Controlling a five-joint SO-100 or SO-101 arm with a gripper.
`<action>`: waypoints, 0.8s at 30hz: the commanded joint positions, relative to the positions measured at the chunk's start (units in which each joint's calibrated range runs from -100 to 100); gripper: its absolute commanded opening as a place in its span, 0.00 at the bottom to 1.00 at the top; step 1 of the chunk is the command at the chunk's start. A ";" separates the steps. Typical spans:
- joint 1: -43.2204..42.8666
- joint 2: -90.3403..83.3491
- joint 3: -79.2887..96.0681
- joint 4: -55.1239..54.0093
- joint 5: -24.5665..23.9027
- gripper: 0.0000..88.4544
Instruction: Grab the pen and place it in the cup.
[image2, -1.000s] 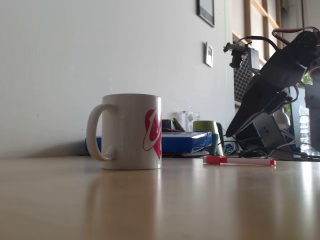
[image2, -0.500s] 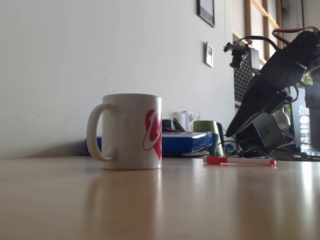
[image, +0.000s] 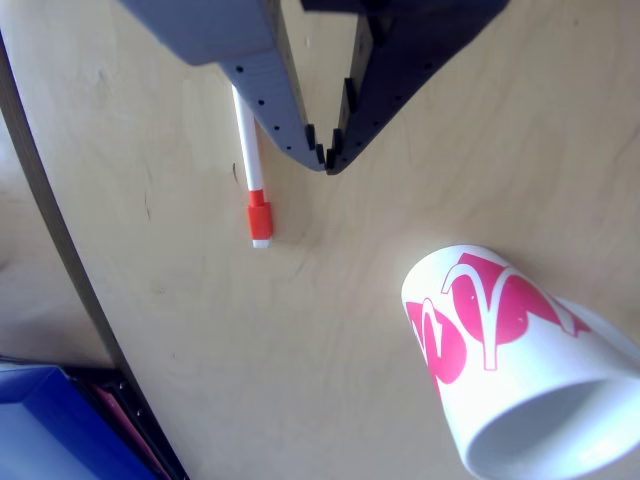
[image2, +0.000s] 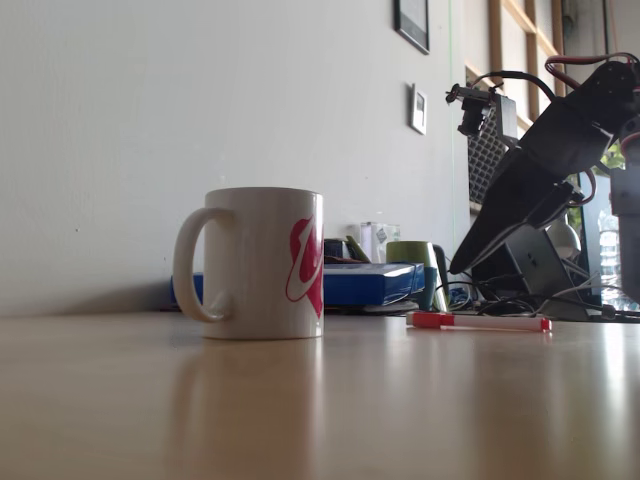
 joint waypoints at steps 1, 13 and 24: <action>-3.41 -0.43 -0.33 -0.53 -0.09 0.01; -3.83 -0.43 0.76 -7.67 1.59 0.01; -3.33 0.56 -2.77 -11.11 1.12 0.01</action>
